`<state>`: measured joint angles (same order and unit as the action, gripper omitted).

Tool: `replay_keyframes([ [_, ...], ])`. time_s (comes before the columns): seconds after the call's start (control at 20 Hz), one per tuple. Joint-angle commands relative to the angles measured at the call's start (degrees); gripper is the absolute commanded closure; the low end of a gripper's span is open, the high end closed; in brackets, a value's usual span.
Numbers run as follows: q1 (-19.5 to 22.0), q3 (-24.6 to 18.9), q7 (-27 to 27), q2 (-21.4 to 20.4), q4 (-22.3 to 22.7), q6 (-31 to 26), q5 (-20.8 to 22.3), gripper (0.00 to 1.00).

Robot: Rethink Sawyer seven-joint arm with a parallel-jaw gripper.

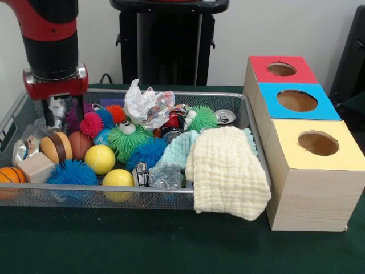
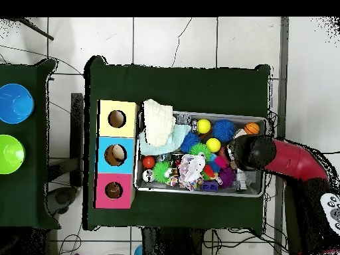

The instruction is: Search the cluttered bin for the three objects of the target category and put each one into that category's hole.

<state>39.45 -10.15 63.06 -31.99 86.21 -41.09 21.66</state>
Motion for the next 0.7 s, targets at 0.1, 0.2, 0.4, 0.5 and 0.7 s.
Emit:
replay_keyframes([
  [0.1, 1.27, -6.34, -5.87, 4.89, -3.56, 2.29, 4.13, 0.00],
  [0.2, 2.00, -6.55, -6.17, 4.97, -3.00, 3.15, 4.74, 0.00],
  [0.4, 2.12, -6.86, -6.92, 8.01, -5.62, 1.72, 5.86, 0.00],
  [0.5, 2.52, -7.24, -7.37, 9.33, -6.14, 1.95, 6.40, 0.00],
  [0.7, 3.07, -7.73, -7.71, 11.12, -6.94, 2.42, 7.37, 0.00],
])
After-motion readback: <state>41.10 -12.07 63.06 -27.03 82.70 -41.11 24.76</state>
